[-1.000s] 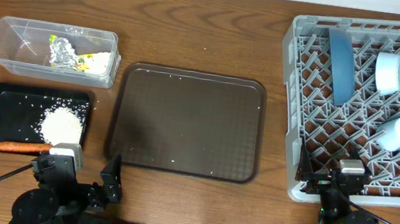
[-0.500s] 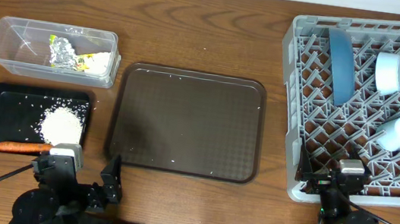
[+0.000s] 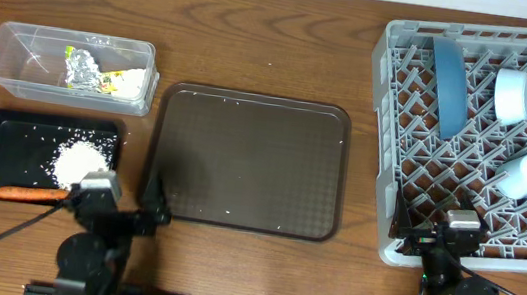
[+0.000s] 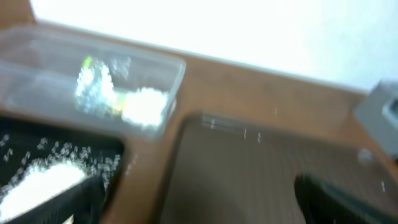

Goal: Sort waste into correct bins and load items into the dishwasher rack

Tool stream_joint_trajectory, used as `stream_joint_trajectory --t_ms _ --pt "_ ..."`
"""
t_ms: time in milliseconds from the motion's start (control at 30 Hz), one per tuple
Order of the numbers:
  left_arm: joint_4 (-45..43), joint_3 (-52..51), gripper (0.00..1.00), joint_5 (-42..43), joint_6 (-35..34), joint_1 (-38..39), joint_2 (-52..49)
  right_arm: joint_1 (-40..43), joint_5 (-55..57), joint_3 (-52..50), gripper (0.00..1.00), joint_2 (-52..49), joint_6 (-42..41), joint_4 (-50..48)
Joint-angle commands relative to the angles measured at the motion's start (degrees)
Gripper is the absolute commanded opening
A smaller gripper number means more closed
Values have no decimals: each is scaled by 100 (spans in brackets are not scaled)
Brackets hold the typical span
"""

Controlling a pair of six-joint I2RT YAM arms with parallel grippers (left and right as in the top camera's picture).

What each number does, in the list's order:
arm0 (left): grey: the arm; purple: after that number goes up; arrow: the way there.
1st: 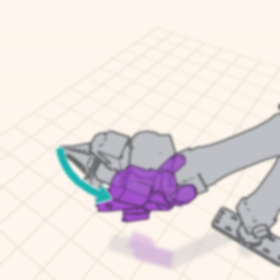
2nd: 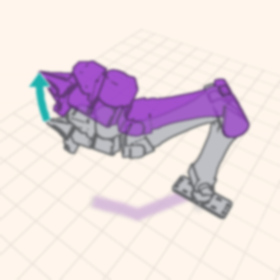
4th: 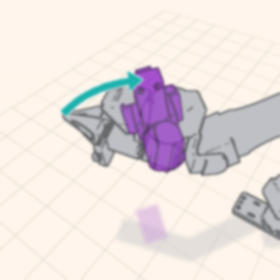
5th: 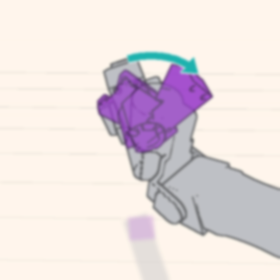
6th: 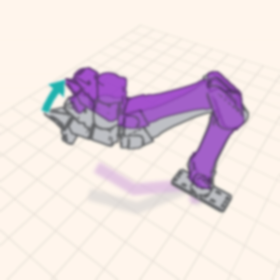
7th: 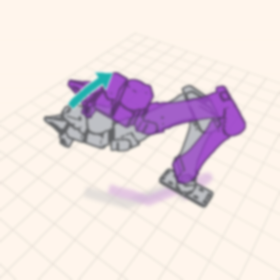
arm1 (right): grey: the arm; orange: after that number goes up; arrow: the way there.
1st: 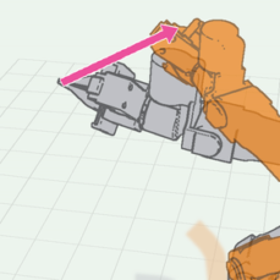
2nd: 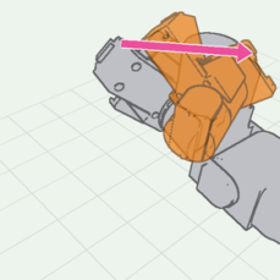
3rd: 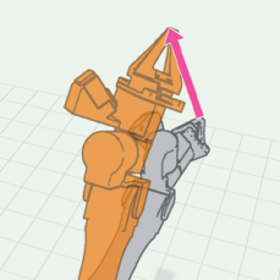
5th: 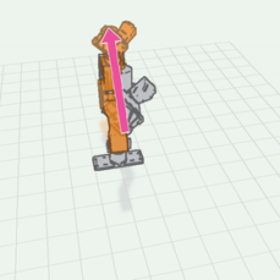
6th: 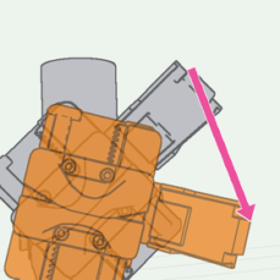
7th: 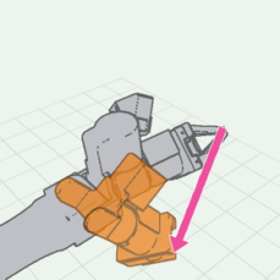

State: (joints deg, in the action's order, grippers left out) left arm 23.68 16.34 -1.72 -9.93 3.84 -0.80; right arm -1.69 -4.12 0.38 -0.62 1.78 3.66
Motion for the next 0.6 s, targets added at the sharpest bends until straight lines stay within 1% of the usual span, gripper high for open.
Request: stream_joint_trajectory --t_ms 0,67,100,167,267,567 --pt "-986 -684 98 59 179 -24 70 -52 -39 -7 99 31 63 22" --pt "-1937 -1161 98 319 525 -24 70 -52 -39 -7 99 31 63 22" --pt "-2282 -1342 98 369 575 -24 70 -52 -39 -7 99 31 66 22" --pt "-2695 -1631 98 450 632 -24 70 -52 -39 -7 99 31 63 22" --pt "-1980 -1611 98 492 629 -28 70 -52 -39 -7 99 31 63 22" --pt "-1985 -1611 98 472 629 -28 61 -52 -39 -7 99 31 63 22"
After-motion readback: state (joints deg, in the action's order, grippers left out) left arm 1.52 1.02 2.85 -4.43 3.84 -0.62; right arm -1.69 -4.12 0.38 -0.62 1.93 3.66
